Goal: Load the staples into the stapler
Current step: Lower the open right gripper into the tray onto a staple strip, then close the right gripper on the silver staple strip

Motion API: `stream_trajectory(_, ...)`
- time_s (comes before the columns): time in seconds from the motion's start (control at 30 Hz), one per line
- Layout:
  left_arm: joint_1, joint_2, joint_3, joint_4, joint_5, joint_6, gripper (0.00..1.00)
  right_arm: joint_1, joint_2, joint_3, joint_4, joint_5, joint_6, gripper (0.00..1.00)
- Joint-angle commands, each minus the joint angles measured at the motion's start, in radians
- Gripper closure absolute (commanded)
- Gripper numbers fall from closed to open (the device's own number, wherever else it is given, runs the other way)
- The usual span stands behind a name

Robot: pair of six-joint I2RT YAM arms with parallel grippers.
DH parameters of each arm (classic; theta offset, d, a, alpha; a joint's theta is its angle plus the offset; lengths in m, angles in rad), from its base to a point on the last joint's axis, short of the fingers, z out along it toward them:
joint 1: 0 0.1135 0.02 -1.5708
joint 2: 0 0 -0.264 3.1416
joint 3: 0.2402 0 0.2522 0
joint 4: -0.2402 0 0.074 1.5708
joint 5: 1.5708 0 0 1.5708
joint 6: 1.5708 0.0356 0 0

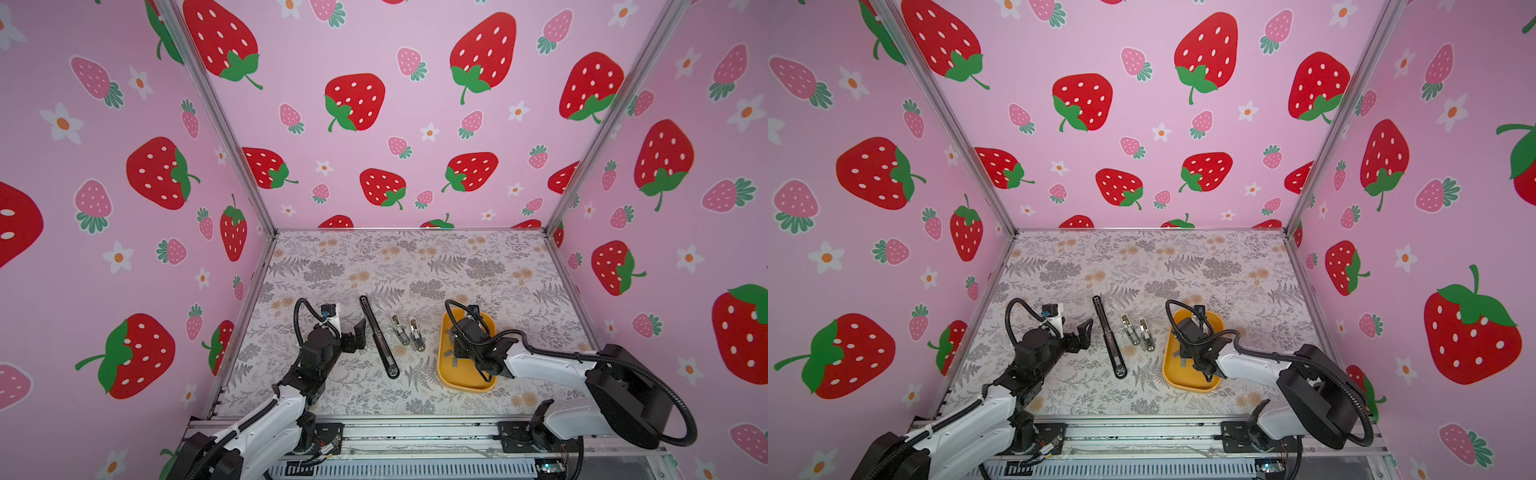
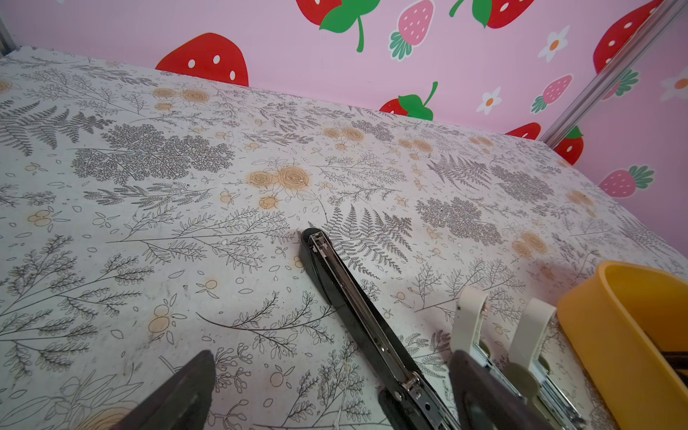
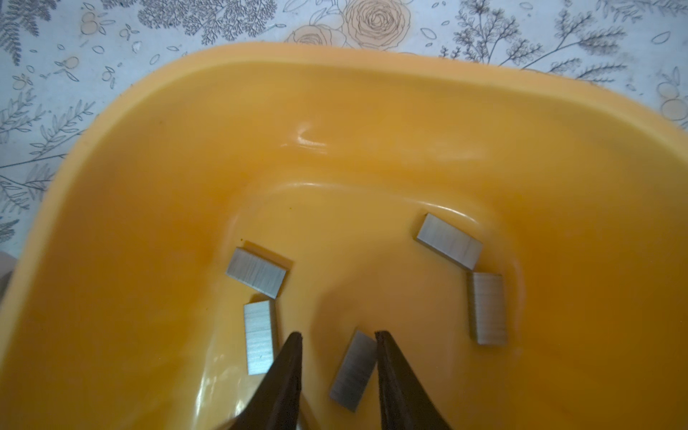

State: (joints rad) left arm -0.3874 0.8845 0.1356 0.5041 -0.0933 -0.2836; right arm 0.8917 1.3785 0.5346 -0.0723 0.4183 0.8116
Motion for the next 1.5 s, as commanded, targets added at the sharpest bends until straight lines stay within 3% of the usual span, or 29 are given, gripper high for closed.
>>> stream_trajectory(0.0,-0.005,0.004,0.026,0.008,0.001,0.004,0.01,-0.004,-0.042,0.014,-0.054,0.033,0.000,0.64)
stream_trajectory(0.33,-0.007,0.003,0.027,0.008,0.001,0.003,0.01,-0.004,-0.062,-0.027,-0.038,0.015,0.024,0.64)
stream_trajectory(0.73,-0.008,0.005,0.027,0.008,-0.002,0.005,0.01,-0.003,0.044,-0.031,0.042,-0.029,0.020,0.66)
stream_trajectory(1.47,-0.010,0.010,0.030,0.009,-0.005,0.006,0.01,0.000,0.113,0.016,-0.025,0.017,0.015,0.81)
